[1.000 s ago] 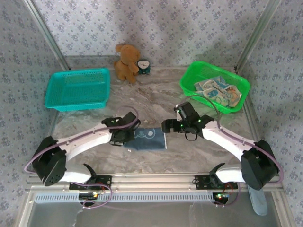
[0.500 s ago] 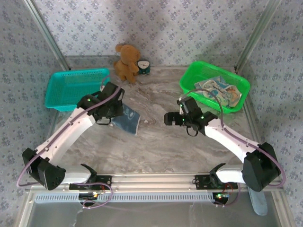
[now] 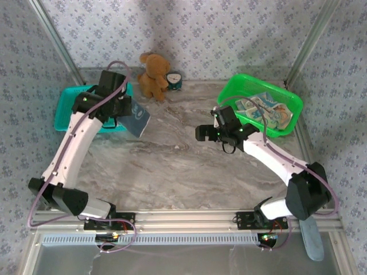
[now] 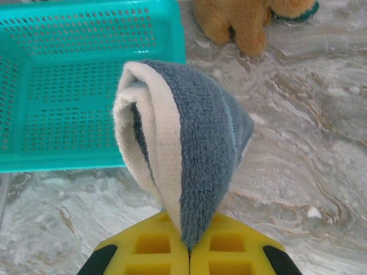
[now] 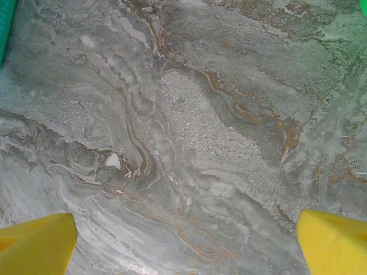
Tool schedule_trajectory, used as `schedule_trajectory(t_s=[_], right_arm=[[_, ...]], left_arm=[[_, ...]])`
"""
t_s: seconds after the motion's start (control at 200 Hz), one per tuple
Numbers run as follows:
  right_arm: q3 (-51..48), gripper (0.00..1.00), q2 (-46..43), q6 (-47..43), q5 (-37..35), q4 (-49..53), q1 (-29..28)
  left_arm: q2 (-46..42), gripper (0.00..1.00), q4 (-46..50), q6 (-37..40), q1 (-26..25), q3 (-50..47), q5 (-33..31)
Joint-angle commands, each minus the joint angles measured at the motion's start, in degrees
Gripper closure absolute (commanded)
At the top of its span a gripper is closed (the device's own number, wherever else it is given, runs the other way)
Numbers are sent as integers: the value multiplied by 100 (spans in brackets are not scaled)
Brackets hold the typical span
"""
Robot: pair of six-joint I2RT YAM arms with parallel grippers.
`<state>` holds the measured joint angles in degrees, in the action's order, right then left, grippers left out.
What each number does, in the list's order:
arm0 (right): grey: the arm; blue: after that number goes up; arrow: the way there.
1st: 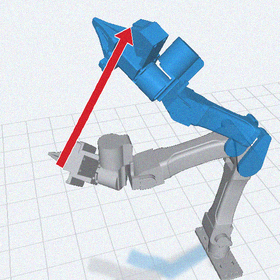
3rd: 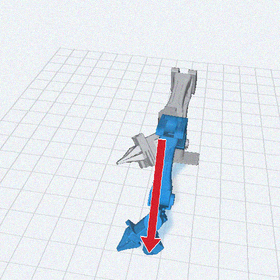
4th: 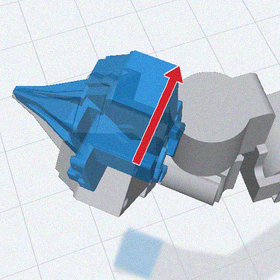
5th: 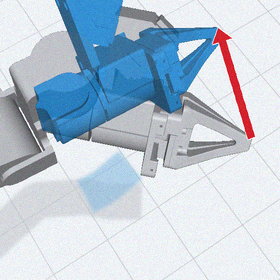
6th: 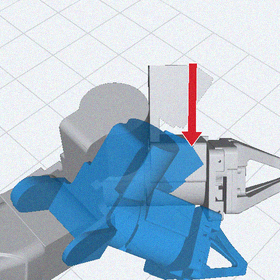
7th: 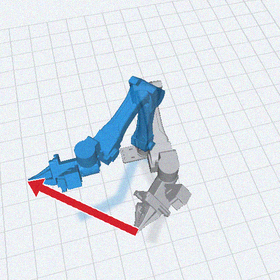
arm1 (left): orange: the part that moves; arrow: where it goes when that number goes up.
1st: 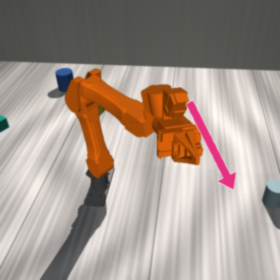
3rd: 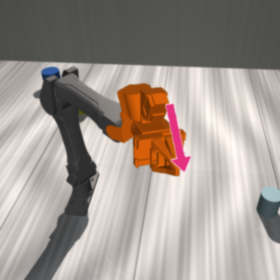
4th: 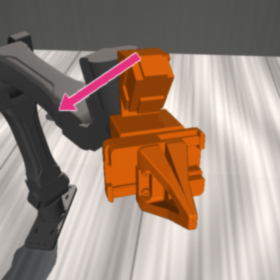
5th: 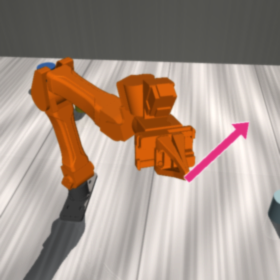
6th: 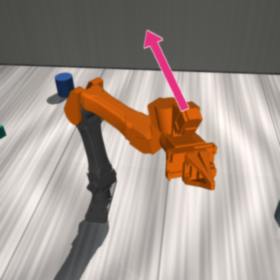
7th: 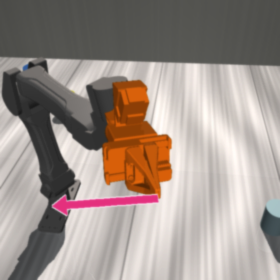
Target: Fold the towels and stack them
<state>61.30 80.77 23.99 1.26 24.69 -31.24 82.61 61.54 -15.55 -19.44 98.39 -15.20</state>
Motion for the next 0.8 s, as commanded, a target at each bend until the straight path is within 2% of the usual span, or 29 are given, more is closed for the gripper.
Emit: schedule_trajectory(t_s=[0.0,0.35,0.585,0.795], right_arm=[[356,0,175,-117,15,284,32],[651,0,469,-174,33,516,53],[866,0,591,-193,61,586,101],[908,0,693,-191,111,591,142]], left_arm=[[172,100,22,447,256,522,31],[934,100,32,984,1165,1991,171],[1501,100,230,1035,1713,2744,167],[2040,100,293,773,1804,3023,174]])
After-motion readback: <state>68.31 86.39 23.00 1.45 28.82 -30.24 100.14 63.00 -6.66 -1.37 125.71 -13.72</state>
